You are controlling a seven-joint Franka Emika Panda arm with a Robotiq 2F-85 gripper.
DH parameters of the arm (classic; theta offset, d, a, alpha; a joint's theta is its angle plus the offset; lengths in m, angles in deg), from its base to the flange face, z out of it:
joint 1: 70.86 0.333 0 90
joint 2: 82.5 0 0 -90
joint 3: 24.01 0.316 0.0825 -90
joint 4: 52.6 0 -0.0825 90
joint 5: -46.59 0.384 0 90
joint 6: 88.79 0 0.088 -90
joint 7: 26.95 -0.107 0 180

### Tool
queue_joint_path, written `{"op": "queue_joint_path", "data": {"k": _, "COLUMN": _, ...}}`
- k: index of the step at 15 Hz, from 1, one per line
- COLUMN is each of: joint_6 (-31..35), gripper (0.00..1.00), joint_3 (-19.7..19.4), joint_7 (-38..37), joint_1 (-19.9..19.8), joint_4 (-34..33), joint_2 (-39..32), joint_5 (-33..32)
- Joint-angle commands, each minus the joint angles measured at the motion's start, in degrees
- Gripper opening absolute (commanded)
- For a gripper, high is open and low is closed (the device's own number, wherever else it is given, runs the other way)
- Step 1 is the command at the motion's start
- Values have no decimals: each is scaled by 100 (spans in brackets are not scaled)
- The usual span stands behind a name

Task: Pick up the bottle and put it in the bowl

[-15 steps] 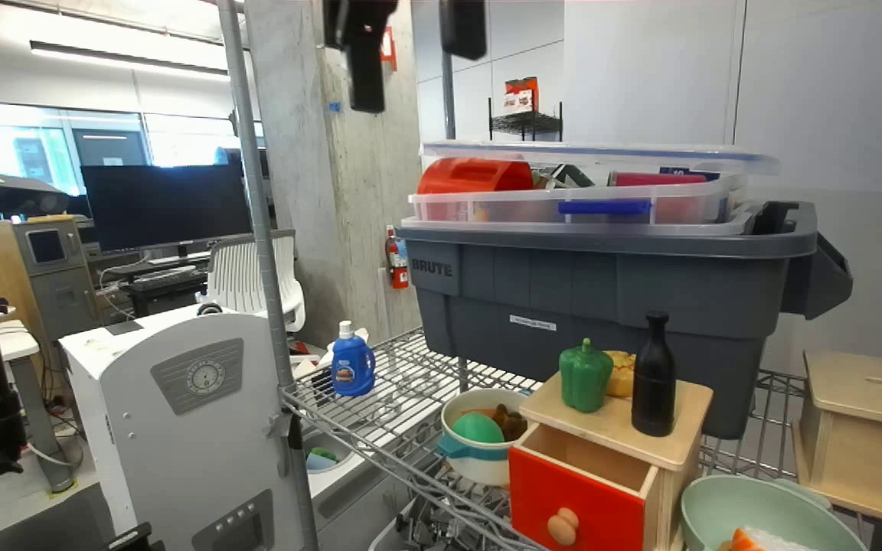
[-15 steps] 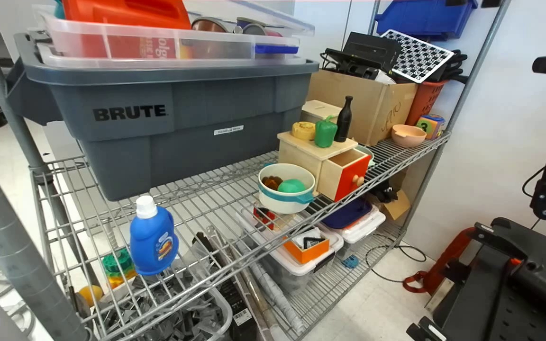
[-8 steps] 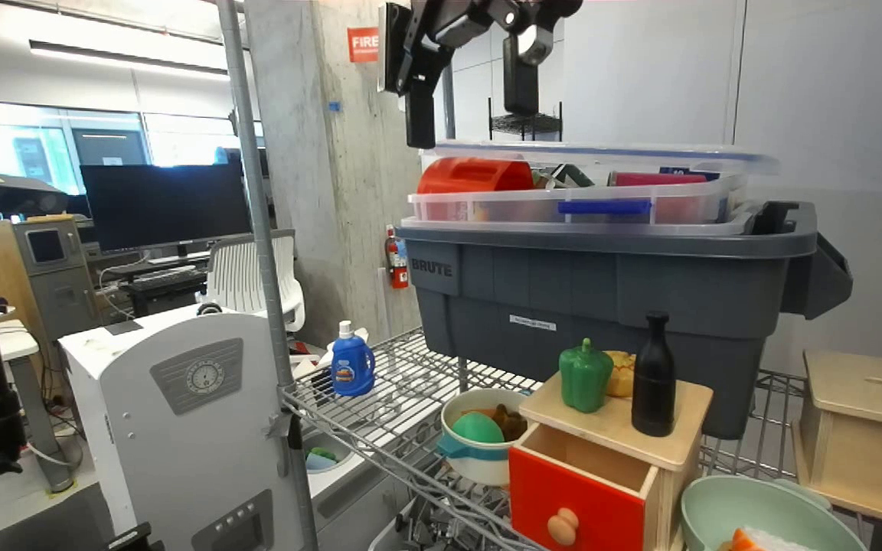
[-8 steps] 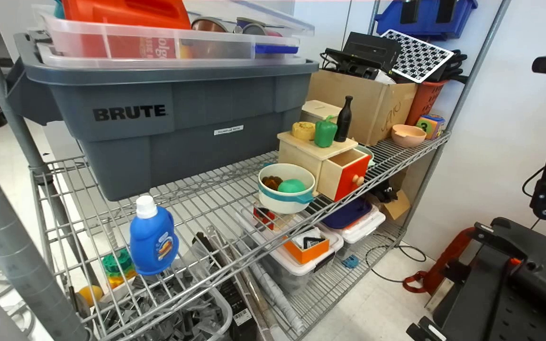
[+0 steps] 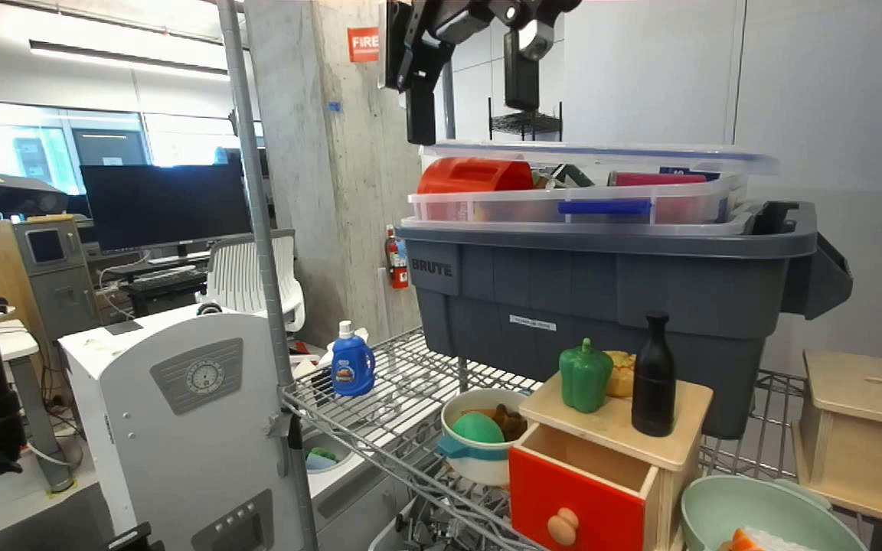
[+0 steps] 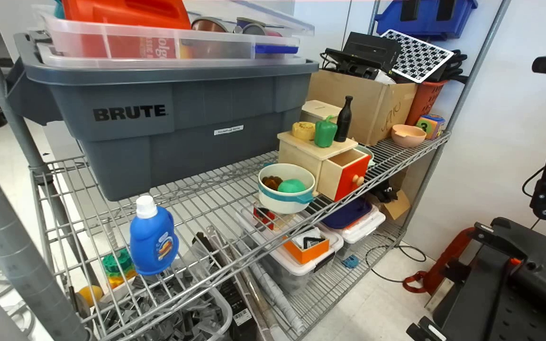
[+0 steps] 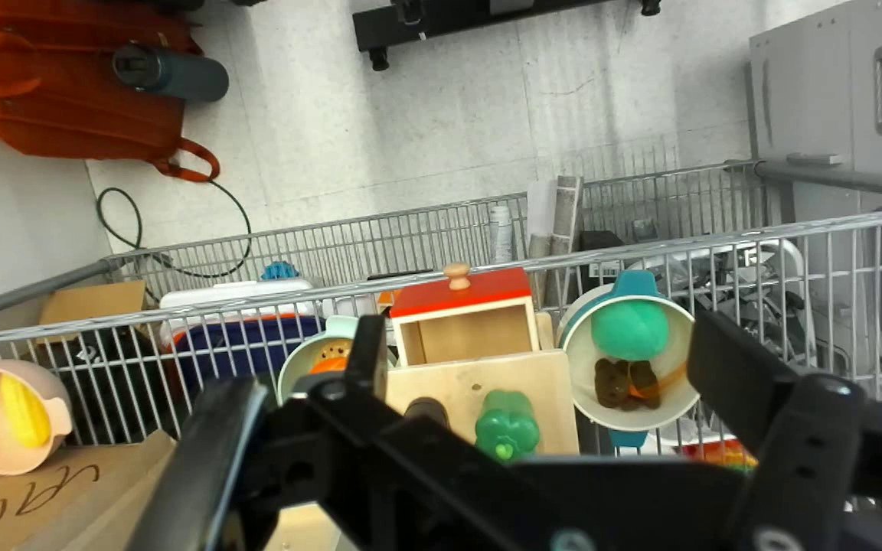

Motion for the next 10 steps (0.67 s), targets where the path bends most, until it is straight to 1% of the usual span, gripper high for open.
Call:
{"op": "queue_joint_path", "data": {"k": 1, "joint_6": -14, "gripper": 100, "joint_3": -54, "joint_7": 5, "joint_1": 51, "joint_4": -12, "joint_2": -2, "joint_5": 5}}
{"op": "queue_joint_path", "data": {"k": 10, "joint_6": 79, "gripper": 100, "joint_3": -37, "joint_7": -136, "joint_1": 109, "joint_4": 166, "joint_2": 24, "joint_5": -125}}
